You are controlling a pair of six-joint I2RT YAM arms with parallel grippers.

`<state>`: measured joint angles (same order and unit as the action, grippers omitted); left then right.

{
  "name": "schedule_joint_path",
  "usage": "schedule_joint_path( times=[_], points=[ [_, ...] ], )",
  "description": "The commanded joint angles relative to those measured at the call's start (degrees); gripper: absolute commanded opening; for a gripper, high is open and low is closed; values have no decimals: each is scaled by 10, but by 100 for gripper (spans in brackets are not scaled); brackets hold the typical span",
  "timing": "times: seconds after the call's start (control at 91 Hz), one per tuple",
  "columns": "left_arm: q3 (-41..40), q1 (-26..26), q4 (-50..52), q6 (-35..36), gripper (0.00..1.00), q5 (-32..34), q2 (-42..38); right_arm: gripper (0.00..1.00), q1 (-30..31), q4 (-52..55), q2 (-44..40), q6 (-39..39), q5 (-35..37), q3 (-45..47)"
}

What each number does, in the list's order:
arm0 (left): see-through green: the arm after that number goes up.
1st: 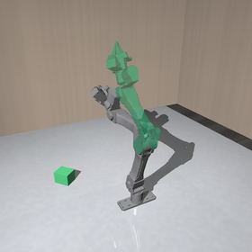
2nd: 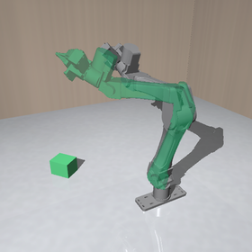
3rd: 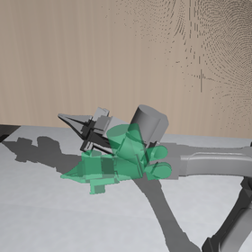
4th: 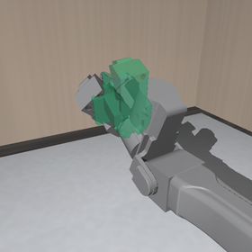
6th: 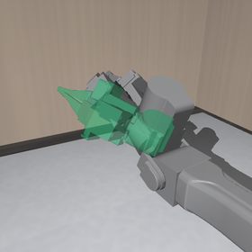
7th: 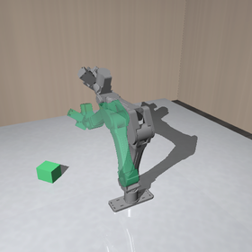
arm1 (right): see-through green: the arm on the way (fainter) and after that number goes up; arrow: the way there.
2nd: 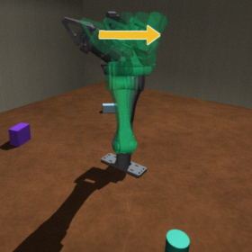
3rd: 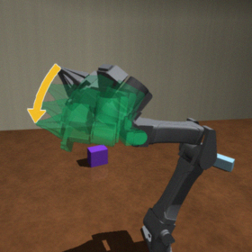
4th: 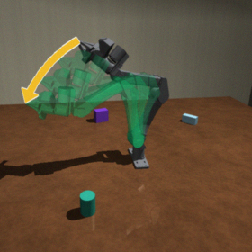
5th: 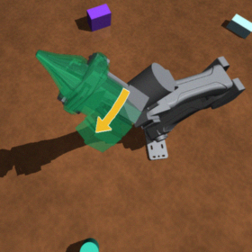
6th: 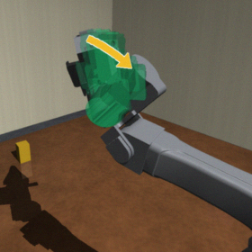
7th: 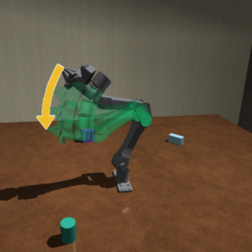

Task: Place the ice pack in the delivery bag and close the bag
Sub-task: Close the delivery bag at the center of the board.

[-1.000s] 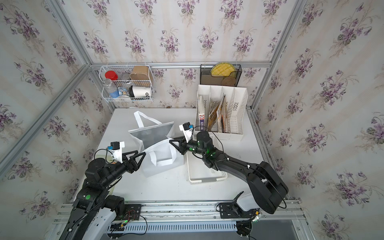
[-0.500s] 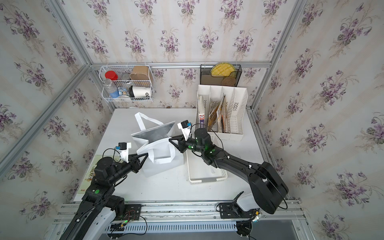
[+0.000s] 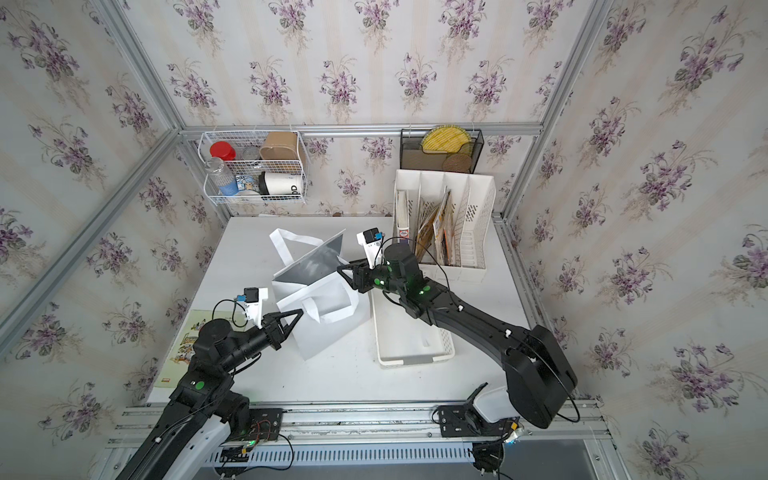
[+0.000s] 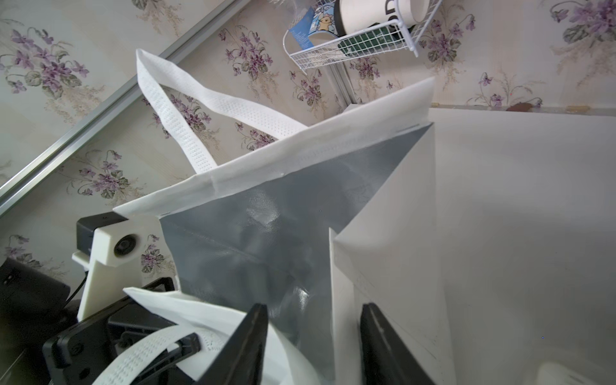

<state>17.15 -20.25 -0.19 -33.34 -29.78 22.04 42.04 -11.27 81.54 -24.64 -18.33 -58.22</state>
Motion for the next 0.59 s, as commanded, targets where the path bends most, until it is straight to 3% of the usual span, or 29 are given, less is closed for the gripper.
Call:
schedule_joint_path(
  times=[0.0, 0.187, 0.385, 0.582],
  points=[
    [4, -17, -20, -8, 3, 41, -18, 59, 1, 112, -11, -50, 59, -28],
    [13, -29, 16, 3, 5, 85, -15, 68, 13, 181, -60, -71, 54, -43],
    [17, -38, 12, 1, 3, 89, 3, 69, 25, 263, -108, -145, 101, -64],
    [18, -50, 9, 1, 19, 90, -5, 68, 61, 356, -110, -287, 160, -131]
  ],
)
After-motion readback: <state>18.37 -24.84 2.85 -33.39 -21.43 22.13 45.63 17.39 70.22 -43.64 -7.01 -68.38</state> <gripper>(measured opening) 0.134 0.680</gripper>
